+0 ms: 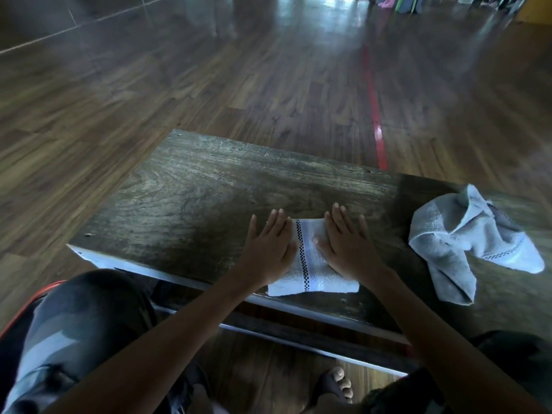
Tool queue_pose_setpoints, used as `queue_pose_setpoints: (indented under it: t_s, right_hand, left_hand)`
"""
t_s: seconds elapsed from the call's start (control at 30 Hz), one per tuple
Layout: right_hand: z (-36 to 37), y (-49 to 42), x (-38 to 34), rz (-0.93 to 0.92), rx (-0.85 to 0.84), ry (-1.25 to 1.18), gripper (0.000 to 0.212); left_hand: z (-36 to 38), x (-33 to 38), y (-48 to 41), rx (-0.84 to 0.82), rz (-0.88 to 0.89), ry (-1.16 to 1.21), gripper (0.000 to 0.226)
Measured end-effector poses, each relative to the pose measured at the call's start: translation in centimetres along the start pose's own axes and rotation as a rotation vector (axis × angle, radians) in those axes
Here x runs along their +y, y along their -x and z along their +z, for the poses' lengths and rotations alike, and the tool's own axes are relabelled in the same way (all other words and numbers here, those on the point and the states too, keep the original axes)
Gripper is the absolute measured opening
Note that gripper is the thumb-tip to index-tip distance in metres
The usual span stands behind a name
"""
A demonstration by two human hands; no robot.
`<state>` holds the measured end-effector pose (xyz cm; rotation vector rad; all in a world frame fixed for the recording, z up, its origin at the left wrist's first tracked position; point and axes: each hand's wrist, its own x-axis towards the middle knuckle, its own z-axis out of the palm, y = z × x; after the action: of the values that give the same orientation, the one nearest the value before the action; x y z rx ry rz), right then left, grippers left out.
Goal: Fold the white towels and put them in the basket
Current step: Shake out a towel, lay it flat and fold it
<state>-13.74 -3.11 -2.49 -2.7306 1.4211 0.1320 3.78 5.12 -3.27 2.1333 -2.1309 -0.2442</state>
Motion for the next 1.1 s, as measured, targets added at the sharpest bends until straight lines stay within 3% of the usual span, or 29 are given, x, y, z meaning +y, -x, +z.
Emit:
queue_pose_setpoints:
  t_s: [0.23,0.3,0.37,0.47,0.6,0.73,0.83,1.1]
  right_hand:
    - [-1.1,-0.3,-2.3,-0.096,0.017,-0.068,0.089]
    - [-0.6,-0.4,-2.6,-0.083,-0.042,-0.062,0.084]
    - [-0.1,-0.5,-2.7,-0.078,-0.052,-0.042,0.095]
    - [0.3,-0.8,-2.5,-0.091,-0.005,-0.050,0.111]
    - [0.7,-0.9,-2.4,-0.094,0.029,-0.043,0.100]
    - [0.6,-0.8,-2.4,-0.089,0.029,-0.048,0.094]
    - [0.6,-0.8,-2.4,-0.085,0.039,-0.039,0.086]
    - [1.0,-0.8,-2.4,-0.078,0.068,-0.050,0.091]
  left_hand:
    - [-2.0,-0.5,3.9,0.343,-0.162,0.398,0.035]
    - [-2.7,0.1,5.8,0.246,-0.320,0.669,0.025]
    - [-2.8,0.7,7.4,0.135,-0.432,0.877,0.021]
    - [-2.0,1.7,9.2,0.066,-0.441,1.068,0.020]
    - [-1.4,1.8,9.7,0.001,-0.523,1.377,0.017]
    - [-1.3,1.6,9.6,-0.219,-0.441,1.410,0.018]
    - [-1.2,1.6,9.6,-0.243,-0.435,1.357,0.021]
    - [-1.0,1.2,9.4,-0.289,-0.369,1.347,0.018]
